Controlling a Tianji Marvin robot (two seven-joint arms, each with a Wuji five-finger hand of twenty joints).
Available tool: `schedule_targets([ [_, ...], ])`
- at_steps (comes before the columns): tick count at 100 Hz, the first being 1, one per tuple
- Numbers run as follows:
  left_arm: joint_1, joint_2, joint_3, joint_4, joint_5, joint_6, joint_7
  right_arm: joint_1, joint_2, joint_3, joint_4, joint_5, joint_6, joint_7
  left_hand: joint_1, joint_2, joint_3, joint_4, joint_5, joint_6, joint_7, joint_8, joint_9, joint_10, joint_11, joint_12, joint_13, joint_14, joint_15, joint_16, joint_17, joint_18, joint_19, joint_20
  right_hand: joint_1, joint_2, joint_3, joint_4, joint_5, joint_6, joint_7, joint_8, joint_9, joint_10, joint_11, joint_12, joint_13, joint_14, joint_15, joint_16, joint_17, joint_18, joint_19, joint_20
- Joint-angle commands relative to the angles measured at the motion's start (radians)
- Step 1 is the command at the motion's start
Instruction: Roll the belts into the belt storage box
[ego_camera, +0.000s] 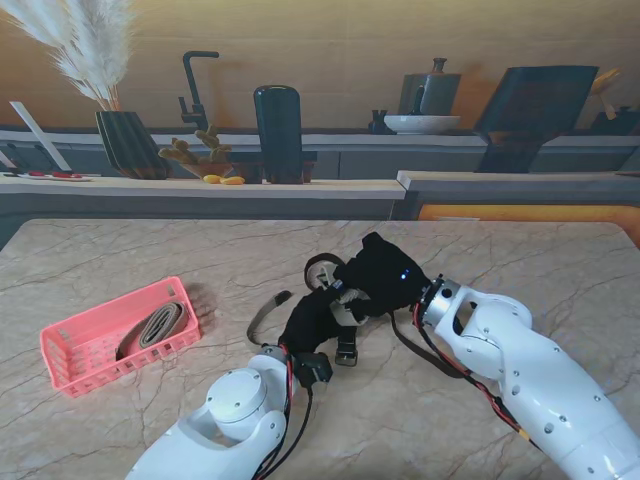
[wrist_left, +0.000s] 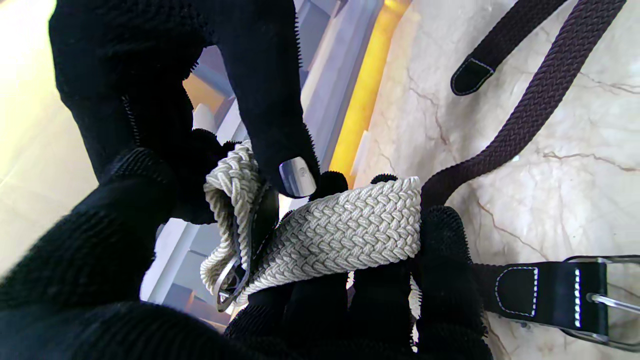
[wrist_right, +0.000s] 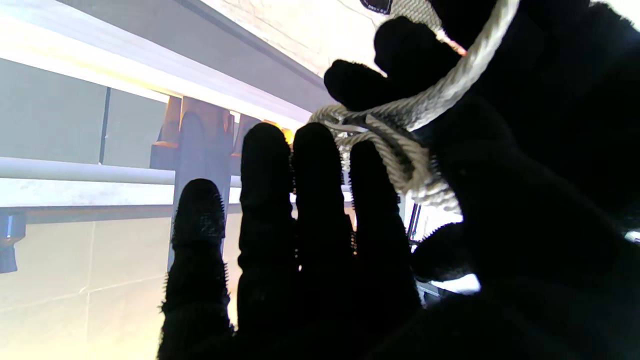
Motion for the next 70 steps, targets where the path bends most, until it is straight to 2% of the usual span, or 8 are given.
schedule_targets([
  [1,-0.003,-0.006,-0.004,-0.027,-0.026,0.011,-0.019,-0.013,0.002,-0.007,-0.006,-0.011,-0.011,0.012,0.063,-0.005,0.004,0.025,0.018,-0.114,0.006,-0.002,0.034,0.005,0.034,0.013,0.041,0.011,0.035,0.020,0.032,-0.008,0.052,0.025,-0.033,-0.022,0.087,0.045,-0.024,-0.185,-0.064,0.002,-0.033,0.011,-0.017,-0.001,-0.029,-0.026,-0.020,-0.009,-0.028,-0.003,-0.025,-0.008],
  [13,-0.003,-0.005,-0.009,-0.031,-0.059,0.025,-0.029,-0.022,0.003,-0.005,-0.018,-0.013,-0.004,0.027,0.162,-0.011,0.059,0.041,0.018,-0.113,0.025,0.003,0.052,-0.006,0.058,0.026,0.069,0.003,0.067,0.032,0.060,-0.015,0.084,0.038,-0.111,-0.026,0.115,0.070,-0.010,-0.133,-0.198,0.083,-0.075,0.021,-0.031,0.004,-0.057,-0.020,-0.033,-0.010,-0.038,0.001,-0.041,0.002],
  [20,-0.003,-0.005,-0.010,-0.031,-0.063,0.029,-0.034,-0.030,0.004,-0.004,-0.028,-0.019,0.005,0.034,0.216,-0.013,0.102,0.049,0.014,-0.112,0.042,0.008,0.058,-0.014,0.074,0.035,0.084,-0.006,0.079,0.037,0.080,-0.019,0.095,0.040,-0.171,-0.013,0.129,0.123,-0.015,-0.094,-0.290,0.163,-0.110,0.030,-0.042,0.007,-0.074,-0.016,-0.041,-0.011,-0.043,0.002,-0.049,0.006],
  [22,-0.003,-0.004,-0.010,-0.032,-0.063,0.031,-0.035,-0.033,0.004,-0.003,-0.031,-0.019,0.007,0.036,0.235,-0.014,0.120,0.051,0.010,-0.110,0.050,0.010,0.057,-0.015,0.079,0.039,0.089,-0.007,0.082,0.038,0.089,-0.023,0.094,0.038,-0.180,-0.013,0.126,0.126,-0.027,-0.088,-0.300,0.165,-0.122,0.033,-0.046,0.007,-0.081,-0.017,-0.044,-0.012,-0.045,0.002,-0.051,0.006],
  [30,-0.003,-0.004,-0.013,-0.033,-0.063,0.039,-0.037,-0.044,0.002,0.002,-0.042,-0.013,0.011,0.048,0.353,-0.047,0.116,0.011,0.002,-0.110,0.074,0.007,0.094,-0.023,0.019,0.138,0.102,-0.015,0.085,0.044,0.108,-0.027,0.096,0.032,-0.195,-0.007,0.105,0.128,-0.074,-0.070,-0.339,0.177,-0.174,0.041,-0.049,0.013,-0.105,-0.015,-0.050,-0.012,-0.054,0.001,-0.058,0.006],
  [42,-0.004,-0.003,-0.017,-0.032,-0.063,0.047,-0.038,-0.069,0.002,0.018,-0.068,-0.020,0.020,0.049,0.491,-0.037,0.157,0.023,0.000,-0.113,0.094,0.010,0.151,-0.029,-0.084,0.207,0.121,-0.017,0.087,0.051,0.138,-0.030,0.094,0.024,-0.209,0.005,0.085,0.128,-0.128,-0.070,-0.363,0.184,-0.224,0.048,-0.062,0.013,-0.127,-0.012,-0.060,-0.015,-0.061,0.000,-0.064,0.006],
  [53,-0.004,0.000,-0.021,-0.027,-0.062,0.053,-0.050,-0.099,-0.002,0.044,-0.093,-0.014,0.030,0.039,0.544,0.027,0.206,0.029,0.000,-0.117,0.105,0.008,0.129,-0.026,-0.062,0.220,0.136,-0.002,0.065,0.126,0.144,-0.026,0.094,0.020,-0.217,0.018,0.072,0.130,-0.165,-0.065,-0.382,0.188,-0.259,0.054,-0.077,0.011,-0.140,-0.010,-0.070,-0.018,-0.063,-0.002,-0.069,0.007],
  [70,-0.012,0.000,-0.017,-0.010,-0.039,0.057,-0.059,-0.153,-0.020,0.093,-0.132,0.031,0.058,-0.002,0.616,0.095,0.156,0.022,0.025,-0.124,0.126,0.018,0.096,-0.013,-0.012,0.246,0.128,0.016,0.082,0.203,0.142,-0.016,0.099,0.021,-0.220,0.054,0.054,0.134,-0.183,-0.062,-0.395,0.197,-0.283,0.059,-0.086,0.010,-0.134,-0.005,-0.072,-0.020,-0.051,-0.008,-0.066,0.012],
])
